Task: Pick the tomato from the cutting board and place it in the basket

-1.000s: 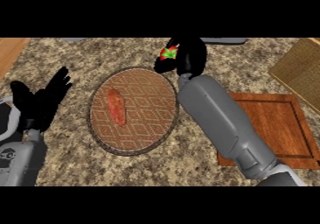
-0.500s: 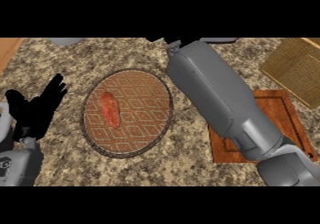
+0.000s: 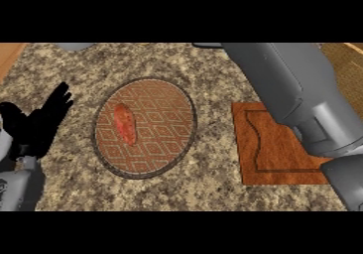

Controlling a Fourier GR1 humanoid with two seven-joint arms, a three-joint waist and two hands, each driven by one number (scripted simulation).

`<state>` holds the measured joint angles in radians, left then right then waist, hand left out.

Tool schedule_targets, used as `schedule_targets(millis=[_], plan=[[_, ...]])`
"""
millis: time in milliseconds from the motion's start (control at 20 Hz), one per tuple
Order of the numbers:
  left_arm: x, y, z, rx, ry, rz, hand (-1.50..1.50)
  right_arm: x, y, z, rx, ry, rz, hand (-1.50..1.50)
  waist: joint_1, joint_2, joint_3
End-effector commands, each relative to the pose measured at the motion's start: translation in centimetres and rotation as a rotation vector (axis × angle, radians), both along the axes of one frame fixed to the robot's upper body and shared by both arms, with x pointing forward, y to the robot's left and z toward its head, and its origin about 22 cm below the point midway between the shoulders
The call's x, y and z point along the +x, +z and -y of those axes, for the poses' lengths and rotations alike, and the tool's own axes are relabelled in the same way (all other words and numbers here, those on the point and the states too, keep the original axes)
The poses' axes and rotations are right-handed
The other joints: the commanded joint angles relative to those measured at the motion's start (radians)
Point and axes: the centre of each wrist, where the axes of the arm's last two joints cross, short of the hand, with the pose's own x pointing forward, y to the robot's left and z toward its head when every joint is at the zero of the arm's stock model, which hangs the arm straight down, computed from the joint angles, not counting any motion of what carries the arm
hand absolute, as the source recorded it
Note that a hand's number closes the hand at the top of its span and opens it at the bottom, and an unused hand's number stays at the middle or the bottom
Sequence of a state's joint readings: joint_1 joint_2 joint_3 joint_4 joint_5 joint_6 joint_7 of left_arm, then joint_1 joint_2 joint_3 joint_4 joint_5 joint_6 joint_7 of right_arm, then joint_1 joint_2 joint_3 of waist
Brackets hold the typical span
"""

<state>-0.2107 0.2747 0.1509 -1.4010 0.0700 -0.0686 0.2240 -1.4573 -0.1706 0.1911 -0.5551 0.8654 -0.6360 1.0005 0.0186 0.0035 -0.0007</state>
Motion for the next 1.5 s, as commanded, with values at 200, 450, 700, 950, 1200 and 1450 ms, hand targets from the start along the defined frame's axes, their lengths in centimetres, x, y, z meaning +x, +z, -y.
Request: schedule_targets(millis=[200, 450, 700, 950, 1200, 1450], plan=[[1.1, 0.5, -1.4, 0.013, 0.003, -0.002, 0.0, 2.0, 2.3, 5.8, -0.032, -0.193, -0.002, 1.5, -0.002, 0.004, 0.0], [0.4, -0.5, -0.5, -0.003, 0.01, 0.0, 0.0, 2.4, 4.0, 11.3, -0.073, -0.306, -0.029, 1.5, -0.009, 0.0, 0.0], [-0.3, -1.8, 0.1, 0.004, 0.003, 0.002, 0.0, 2.7, 1.3, 15.2, -0.069, -0.358, -0.046, 1.5, -0.007, 0.003, 0.0], [-0.1, -0.5, -0.3, 0.0, 0.011, -0.006, 0.0, 2.6, -2.4, 17.8, -0.103, -0.36, -0.077, 1.5, -0.003, 0.001, 0.001], [-0.2, -0.3, 1.3, -0.015, -0.004, 0.01, 0.0, 1.5, -3.9, 23.6, -0.027, -0.36, -0.004, 1.5, 0.003, 0.005, 0.002], [0.5, -0.8, 0.5, -0.015, 0.012, 0.003, 0.0, 1.3, -5.7, 24.7, -0.054, -0.353, -0.022, 1.5, 0.003, 0.006, 0.001]])
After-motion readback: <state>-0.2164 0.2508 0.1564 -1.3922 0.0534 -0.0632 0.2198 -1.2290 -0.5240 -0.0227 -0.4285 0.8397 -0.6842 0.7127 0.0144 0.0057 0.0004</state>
